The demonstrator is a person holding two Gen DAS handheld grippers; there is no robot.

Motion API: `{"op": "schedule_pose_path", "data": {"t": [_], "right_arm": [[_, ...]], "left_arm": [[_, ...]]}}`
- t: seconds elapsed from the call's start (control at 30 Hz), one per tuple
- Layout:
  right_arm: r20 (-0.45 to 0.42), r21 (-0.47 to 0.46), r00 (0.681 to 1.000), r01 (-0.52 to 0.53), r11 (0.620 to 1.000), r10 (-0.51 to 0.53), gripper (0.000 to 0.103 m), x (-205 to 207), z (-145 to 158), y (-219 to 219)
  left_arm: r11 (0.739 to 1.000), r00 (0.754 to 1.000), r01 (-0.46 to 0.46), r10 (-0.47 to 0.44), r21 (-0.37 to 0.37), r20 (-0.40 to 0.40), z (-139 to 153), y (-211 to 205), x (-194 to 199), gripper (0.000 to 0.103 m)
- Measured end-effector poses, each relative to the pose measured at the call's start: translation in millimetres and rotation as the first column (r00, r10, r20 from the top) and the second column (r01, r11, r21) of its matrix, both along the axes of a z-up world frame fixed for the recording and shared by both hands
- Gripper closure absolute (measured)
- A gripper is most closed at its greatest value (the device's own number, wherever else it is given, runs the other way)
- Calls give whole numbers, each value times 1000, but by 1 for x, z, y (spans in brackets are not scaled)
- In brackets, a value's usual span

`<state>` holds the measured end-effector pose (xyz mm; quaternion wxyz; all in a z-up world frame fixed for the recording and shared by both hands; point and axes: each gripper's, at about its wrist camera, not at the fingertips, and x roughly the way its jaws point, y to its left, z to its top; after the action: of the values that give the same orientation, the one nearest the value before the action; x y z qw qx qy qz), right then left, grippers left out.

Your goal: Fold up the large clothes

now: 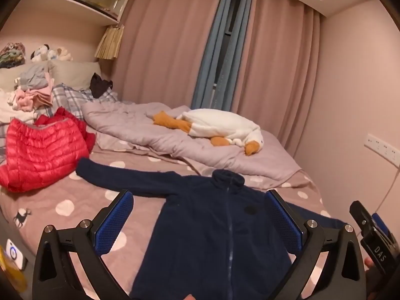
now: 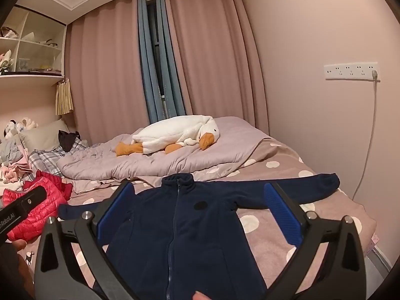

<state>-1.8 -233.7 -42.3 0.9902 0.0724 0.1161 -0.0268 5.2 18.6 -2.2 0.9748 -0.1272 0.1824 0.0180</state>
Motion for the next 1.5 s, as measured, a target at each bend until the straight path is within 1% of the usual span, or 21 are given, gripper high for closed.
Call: {"op": "schedule_pose_path", "data": {"t": [0.13,0.27,0.37,0.53,0.77,1.0,1.17,1.37,1.5], "right_arm": [[-4,0,1000,1,1000,-1,0,0,0,0],[-15,-1,1000,10,1000,-10,0,4,-1,3],[-21,4,1000,10,1000,-10,0,6,-1,3],[-24,0,1000,2,1000,-2,0,7,-3,3],[-34,7,999,16,1000,-16,0,9,-4,-2],[-35,13,999,23,1000,-22,0,7,-6,-4],[-43,20,999,29,999,-28,0,7,-5,-6],[-41,21,999,23,1000,-22,0,7,-5,-8],[-40,11,999,11,1000,-11,0,6,-5,-6]], "left_arm": [[1000,1000,6,-6,-13,-20,-2,0,4,0],[1000,1000,10,-11,-27,-21,-3,3,5,0],[999,1000,0,-1,-35,-21,-2,2,6,0],[997,999,-22,20,-72,-28,-4,8,9,0],[993,998,-49,46,-106,-37,-3,15,14,0],[991,997,-65,61,-113,-43,-5,17,16,0],[993,997,-67,63,-99,-39,-4,16,17,0],[993,998,-57,53,-106,-39,-4,16,17,0],[994,997,-64,59,-93,-56,-6,15,20,0]]}}
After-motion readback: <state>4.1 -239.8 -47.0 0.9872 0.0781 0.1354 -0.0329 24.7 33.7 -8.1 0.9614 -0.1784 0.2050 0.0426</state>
